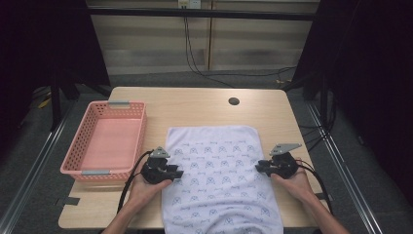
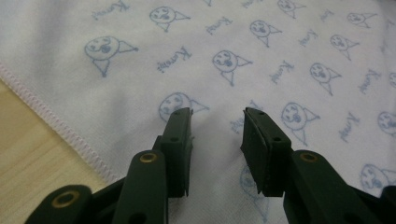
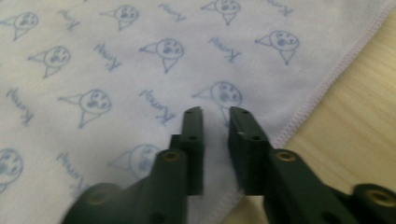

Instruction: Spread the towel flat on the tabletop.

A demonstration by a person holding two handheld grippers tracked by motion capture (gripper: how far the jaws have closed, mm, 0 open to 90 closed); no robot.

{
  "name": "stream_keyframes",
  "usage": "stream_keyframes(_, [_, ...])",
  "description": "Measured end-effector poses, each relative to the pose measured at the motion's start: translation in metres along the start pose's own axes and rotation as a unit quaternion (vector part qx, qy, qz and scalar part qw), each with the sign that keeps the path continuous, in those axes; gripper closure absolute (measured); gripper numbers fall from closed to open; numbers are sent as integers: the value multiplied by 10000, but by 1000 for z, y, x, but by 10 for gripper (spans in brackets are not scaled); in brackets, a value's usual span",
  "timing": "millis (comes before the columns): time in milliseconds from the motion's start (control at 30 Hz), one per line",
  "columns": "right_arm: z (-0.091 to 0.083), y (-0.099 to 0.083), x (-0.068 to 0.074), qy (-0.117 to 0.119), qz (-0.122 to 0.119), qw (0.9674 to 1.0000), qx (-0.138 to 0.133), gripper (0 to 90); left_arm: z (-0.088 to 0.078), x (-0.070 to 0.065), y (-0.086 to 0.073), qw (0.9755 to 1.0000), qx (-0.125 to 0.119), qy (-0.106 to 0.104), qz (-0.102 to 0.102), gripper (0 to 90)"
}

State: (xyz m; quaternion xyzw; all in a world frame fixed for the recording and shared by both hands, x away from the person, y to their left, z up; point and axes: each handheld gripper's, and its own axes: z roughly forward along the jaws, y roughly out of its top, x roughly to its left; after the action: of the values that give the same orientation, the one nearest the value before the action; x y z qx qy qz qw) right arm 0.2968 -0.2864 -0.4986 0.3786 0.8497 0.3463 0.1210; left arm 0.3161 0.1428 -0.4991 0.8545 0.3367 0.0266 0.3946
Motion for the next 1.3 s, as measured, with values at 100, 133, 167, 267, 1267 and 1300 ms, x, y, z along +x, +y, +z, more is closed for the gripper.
stream_keyframes(100, [-9,-8,3,89,81,9999,66,884,1,-3,-2,9999,-68,-93,18,613])
stream_keyframes(133, [-9,-8,3,89,81,9999,66,884,1,-3,-2,9999,-68,-93,18,612])
stream_keyframes(167, [-15,-14,5,154,84,9998,70,885,1,-7,-3,9999,-31,-119,73,607])
stream_keyframes(267, [-21,-20,6,228,154,9996,82,886,1,-12,-5,9997,-35,-166,149,607])
stream_keyframes(1267, [12,20,-63,-470,696,9964,-99,543,17,29,39,9991,-206,264,-260,485])
stream_keyframes(1300, [17,19,-62,-386,682,9969,-44,620,19,35,39,9983,-180,440,-338,458])
